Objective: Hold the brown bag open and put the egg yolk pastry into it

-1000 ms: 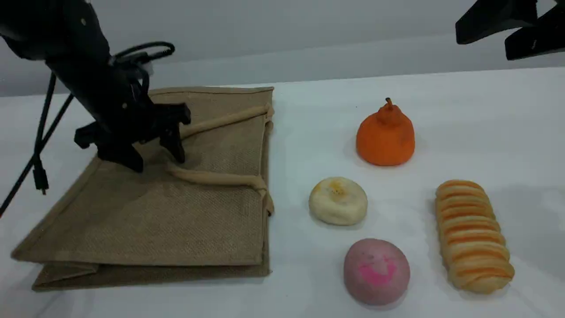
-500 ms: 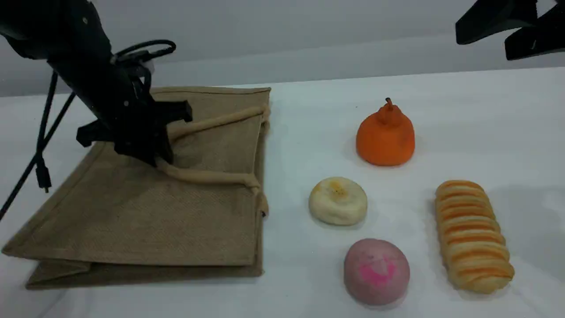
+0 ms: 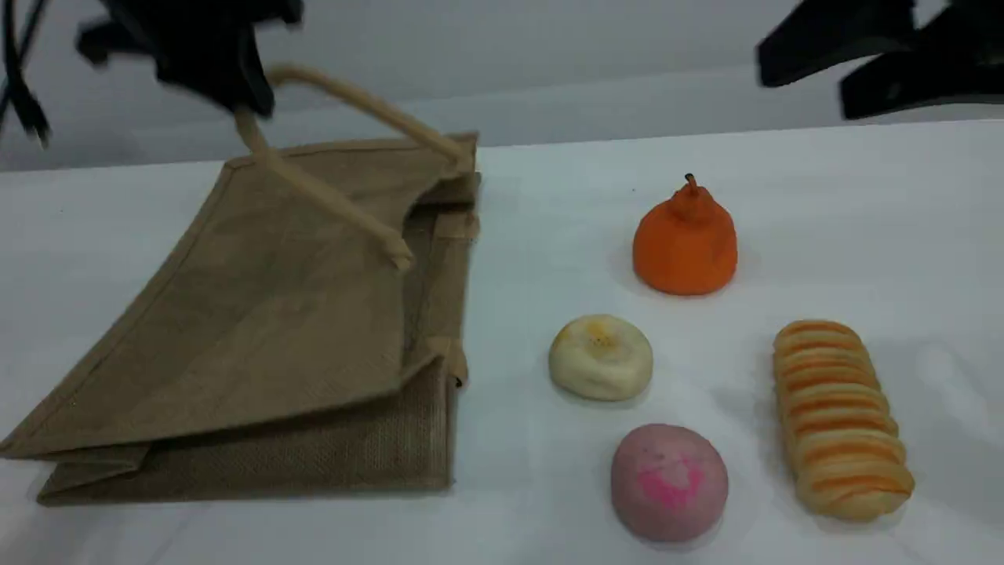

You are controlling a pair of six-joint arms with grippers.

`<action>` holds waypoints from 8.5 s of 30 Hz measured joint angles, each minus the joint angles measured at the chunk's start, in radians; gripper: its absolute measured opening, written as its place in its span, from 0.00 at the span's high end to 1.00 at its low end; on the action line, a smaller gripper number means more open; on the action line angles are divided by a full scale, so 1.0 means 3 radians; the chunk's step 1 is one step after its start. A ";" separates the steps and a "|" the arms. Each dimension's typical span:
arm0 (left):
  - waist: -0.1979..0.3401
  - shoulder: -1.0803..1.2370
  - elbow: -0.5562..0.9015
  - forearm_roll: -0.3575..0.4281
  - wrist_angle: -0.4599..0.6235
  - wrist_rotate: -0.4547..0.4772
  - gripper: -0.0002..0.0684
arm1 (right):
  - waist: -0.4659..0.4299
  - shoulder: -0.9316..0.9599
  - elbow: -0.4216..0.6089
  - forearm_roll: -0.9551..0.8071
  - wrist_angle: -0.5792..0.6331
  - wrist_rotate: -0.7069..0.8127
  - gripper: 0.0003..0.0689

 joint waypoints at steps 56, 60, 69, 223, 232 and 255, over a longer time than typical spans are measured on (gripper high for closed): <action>0.0000 -0.0554 -0.1212 -0.0693 0.1640 0.1570 0.87 | 0.0838 0.2237 -0.0870 0.0981 -0.0710 -0.0899 0.26; 0.0000 -0.0554 -0.1212 -0.0701 0.1638 0.1568 0.87 | 0.0864 0.2252 -0.0870 0.0995 -0.0753 -0.0945 0.26; 0.0000 -0.0554 -0.1210 -0.0701 0.1638 0.1560 0.87 | 0.0864 0.2252 -0.0870 0.0985 -0.0778 -0.1008 0.33; 0.0407 -0.0765 -0.0717 -0.1143 0.1602 0.1678 0.87 | 0.1052 -0.0434 -0.1928 -0.2305 0.1331 0.1830 0.25; 0.0127 -0.0743 0.0184 -0.1139 0.0749 0.1842 0.87 | 0.1052 -0.1241 -0.1928 -0.3433 0.1704 0.2871 0.25; -0.0154 -0.0628 0.0772 -0.0893 0.0182 0.1846 0.19 | 0.1052 -0.2330 -0.1397 -0.4027 0.2293 0.3658 0.25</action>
